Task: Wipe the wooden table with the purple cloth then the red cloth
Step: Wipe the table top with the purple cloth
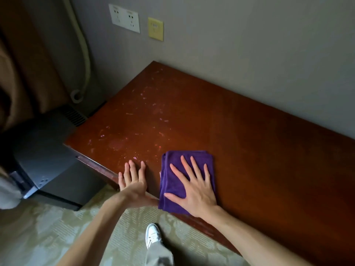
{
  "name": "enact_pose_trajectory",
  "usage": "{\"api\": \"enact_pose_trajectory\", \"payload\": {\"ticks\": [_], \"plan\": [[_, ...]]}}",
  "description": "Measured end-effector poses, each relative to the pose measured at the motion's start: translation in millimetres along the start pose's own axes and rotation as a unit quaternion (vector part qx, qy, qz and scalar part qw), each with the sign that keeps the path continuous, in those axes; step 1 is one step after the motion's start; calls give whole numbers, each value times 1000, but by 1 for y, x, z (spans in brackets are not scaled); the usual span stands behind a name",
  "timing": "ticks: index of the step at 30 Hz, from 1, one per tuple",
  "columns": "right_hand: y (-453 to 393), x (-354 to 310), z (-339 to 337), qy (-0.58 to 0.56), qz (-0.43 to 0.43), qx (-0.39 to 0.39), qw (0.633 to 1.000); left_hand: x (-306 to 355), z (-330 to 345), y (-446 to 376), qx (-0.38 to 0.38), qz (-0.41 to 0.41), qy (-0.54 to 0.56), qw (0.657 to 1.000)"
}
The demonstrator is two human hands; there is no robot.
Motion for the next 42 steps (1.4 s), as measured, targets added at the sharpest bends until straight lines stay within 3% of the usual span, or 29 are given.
{"api": "enact_pose_trajectory", "payload": {"ticks": [3, 6, 9, 11, 15, 22, 30, 36, 39, 42], "plan": [[-44, 10, -8, -12, 39, 4, 999, -6, -8, -7, 73, -3, 0, 997], [-109, 25, -18, -22, 111, 15, 993, -5, 0, -15, 76, -10, -6, 997], [-172, 44, -30, -43, 169, 24, 984, -4, 18, -25, 211, -17, -8, 977], [-211, 60, -38, -62, 196, 36, 978, -5, 27, -34, 220, -33, 33, 974], [-288, 95, -52, -81, 229, 56, 968, -6, 37, -45, 283, -18, -58, 957], [-352, 128, -65, -69, 255, 37, 964, -4, 36, -35, 194, -19, 42, 980], [-267, 87, -55, -42, 168, 19, 985, -7, 37, -33, 231, 42, 14, 972], [-87, 12, -18, -13, 40, 15, 999, -4, 16, -20, 170, 40, -15, 985], [-13, -16, -4, 17, 14, 18, 1000, -14, 14, -14, 104, 63, -27, 992], [8, -27, 1, 43, 21, 10, 999, -32, -2, -6, 133, 87, 8, 987]]}}
Point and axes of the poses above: each hand's wrist, its own y-axis away from the middle knuckle, its own z-axis out of the palm, x = y × z, the point moved 4 cm from there along -y, towards the middle knuckle, and after that the axes turned 6 degrees about -y, right-handed, at the moved point
